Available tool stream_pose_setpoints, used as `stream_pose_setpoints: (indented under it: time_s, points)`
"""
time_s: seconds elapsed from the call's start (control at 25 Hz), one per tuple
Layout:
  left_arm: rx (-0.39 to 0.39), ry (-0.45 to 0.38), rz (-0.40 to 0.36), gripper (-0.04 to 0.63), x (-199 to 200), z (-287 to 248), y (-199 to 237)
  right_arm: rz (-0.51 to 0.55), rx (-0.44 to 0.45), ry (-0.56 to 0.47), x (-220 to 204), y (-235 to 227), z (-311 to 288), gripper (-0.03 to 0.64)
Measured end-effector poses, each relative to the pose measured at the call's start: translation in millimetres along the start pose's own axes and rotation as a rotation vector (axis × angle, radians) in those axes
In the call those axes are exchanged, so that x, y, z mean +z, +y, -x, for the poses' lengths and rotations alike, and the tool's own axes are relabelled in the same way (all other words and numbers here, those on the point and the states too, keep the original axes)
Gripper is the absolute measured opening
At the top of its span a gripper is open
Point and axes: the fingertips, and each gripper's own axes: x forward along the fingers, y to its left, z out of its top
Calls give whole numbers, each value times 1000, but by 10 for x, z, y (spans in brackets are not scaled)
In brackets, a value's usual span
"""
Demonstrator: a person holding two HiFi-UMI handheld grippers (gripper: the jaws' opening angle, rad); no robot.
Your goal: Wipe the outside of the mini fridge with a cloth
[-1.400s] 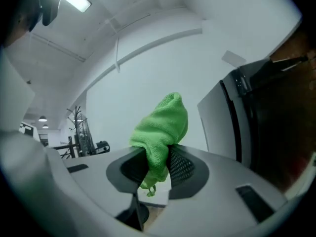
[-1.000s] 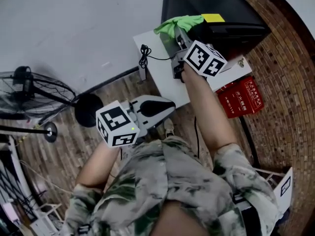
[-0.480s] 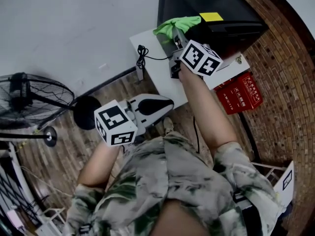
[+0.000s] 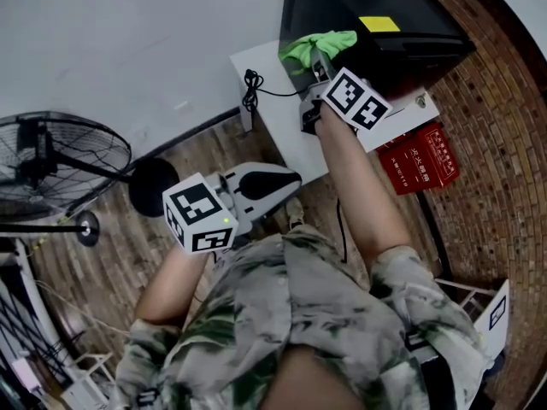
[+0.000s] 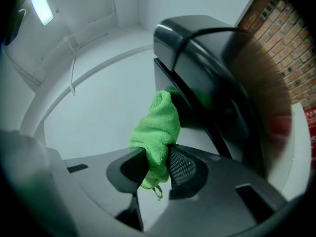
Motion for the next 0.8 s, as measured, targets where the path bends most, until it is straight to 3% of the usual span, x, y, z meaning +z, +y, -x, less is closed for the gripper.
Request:
stream_pose_setpoints:
  time_s: [0.6,0.8]
  points:
    - [17,43,26,26,-116,-46,156,-133,-183,210,-1320,-1020,-69,107]
    - [31,45,32,26,-143,-55,195,-121,-233,305,-1770,-1318,-45,106]
